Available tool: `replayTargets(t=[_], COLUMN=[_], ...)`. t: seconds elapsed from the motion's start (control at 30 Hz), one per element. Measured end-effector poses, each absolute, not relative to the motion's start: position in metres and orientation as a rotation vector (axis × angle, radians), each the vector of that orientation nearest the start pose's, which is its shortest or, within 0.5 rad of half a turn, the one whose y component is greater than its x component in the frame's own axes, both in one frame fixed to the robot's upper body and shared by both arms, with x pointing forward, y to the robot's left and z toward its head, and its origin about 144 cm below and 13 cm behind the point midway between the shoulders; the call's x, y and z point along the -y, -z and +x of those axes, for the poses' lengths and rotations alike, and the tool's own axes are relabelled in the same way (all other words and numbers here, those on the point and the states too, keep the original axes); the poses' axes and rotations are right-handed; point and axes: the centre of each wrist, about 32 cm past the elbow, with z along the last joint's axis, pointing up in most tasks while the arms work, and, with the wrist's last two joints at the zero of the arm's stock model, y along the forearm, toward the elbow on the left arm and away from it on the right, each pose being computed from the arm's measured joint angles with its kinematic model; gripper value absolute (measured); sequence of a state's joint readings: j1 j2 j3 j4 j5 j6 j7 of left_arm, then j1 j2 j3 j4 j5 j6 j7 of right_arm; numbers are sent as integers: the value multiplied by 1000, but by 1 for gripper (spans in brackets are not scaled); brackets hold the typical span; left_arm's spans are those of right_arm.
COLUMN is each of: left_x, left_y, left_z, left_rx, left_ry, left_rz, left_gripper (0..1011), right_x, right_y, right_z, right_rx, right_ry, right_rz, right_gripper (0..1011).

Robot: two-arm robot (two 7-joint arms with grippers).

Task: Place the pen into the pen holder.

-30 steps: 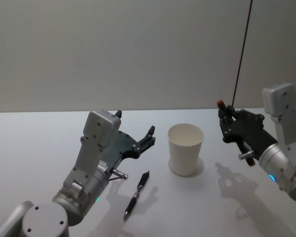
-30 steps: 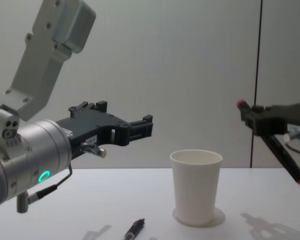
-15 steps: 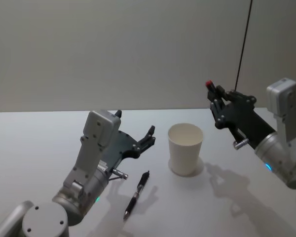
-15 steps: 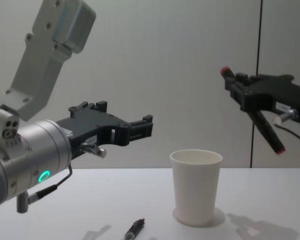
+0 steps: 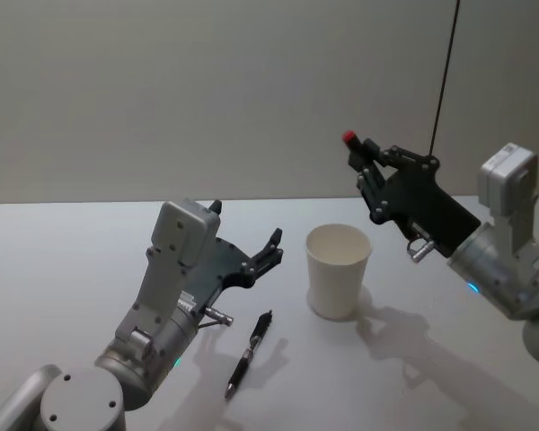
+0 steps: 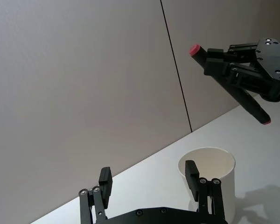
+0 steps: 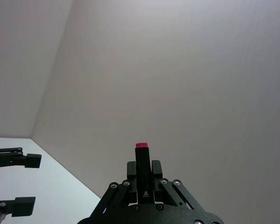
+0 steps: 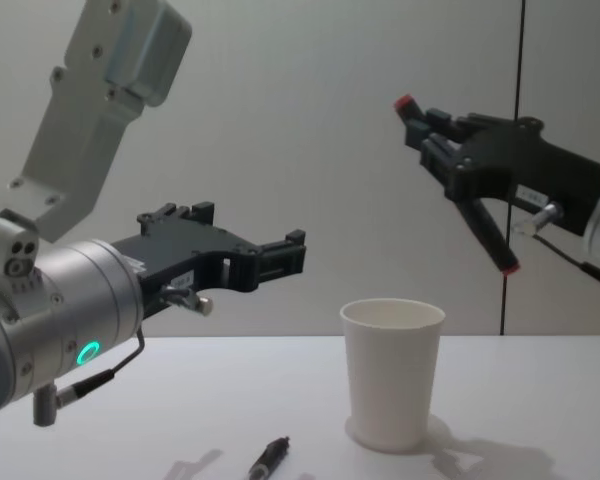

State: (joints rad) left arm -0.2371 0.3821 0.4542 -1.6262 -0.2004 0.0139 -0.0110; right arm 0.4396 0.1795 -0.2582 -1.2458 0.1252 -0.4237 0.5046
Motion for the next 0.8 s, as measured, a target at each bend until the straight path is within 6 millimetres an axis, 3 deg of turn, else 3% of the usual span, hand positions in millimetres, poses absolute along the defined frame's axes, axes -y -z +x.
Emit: replayTargets(t=[0.8], left_x=[-198], left_y=[-1204], left_z=[492], left_rx=[268], left_ry=[-1124], left_rz=[61], left_gripper=[1003], right_x=[215], right_y=[-1196], right_z=[604], right_rx=[508], right_ry=[728], right_rz=[165], right_gripper=[177])
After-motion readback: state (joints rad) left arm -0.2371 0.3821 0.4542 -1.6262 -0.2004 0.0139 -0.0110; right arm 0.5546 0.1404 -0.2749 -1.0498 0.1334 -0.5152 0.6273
